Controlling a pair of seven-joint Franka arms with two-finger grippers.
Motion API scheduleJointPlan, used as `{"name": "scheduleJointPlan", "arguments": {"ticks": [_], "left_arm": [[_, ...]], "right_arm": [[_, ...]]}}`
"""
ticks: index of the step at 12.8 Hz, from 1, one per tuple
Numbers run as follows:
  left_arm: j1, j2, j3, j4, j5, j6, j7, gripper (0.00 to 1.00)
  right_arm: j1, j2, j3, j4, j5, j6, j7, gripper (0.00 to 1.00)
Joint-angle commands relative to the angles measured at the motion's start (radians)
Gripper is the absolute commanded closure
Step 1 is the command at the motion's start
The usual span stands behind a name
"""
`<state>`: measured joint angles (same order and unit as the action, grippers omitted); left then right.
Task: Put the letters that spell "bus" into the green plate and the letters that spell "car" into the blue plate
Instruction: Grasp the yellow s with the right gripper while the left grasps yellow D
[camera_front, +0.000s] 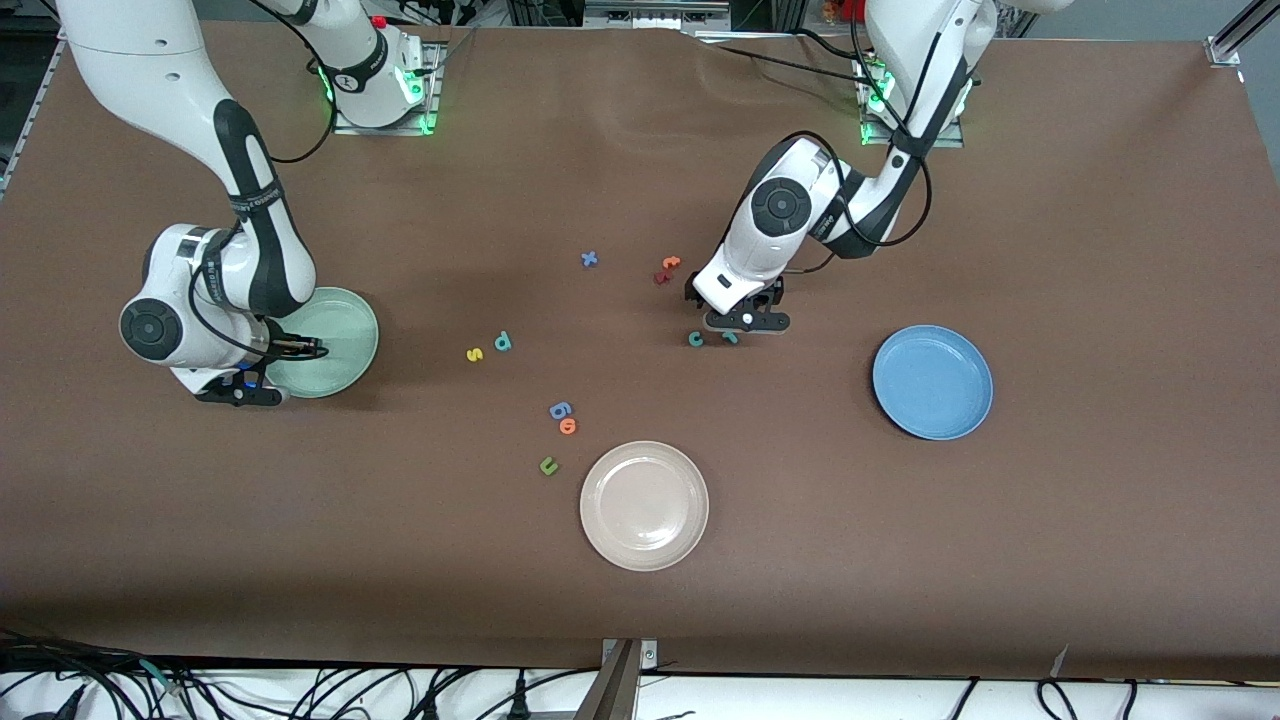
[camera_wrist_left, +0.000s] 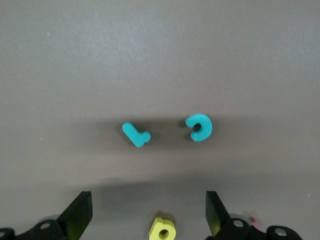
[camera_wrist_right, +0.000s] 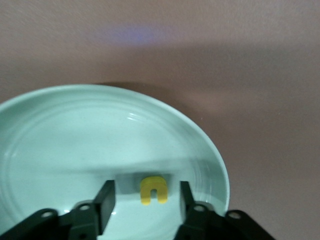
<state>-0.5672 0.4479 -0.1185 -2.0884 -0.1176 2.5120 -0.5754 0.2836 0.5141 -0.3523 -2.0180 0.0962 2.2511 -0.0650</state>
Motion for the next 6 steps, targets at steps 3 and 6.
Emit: {"name": "scheduleJointPlan", "arguments": {"ticks": [3, 6], "left_arm": [[-0.045, -0.038, 0.011, -0.068, 0.024, 0.043, -0.029, 0.0], [-0.062, -0.038, 0.011, -0.11, 0.026, 0.091, -0.029, 0.0]], "right_arm": [[0.014, -0.106, 0.085, 0.031, 0.016, -0.058, 0.066, 0.01], [0.015, -0.111, 0.195, 0.073, 0.027, -0.056, 0.172, 0.01]]}}
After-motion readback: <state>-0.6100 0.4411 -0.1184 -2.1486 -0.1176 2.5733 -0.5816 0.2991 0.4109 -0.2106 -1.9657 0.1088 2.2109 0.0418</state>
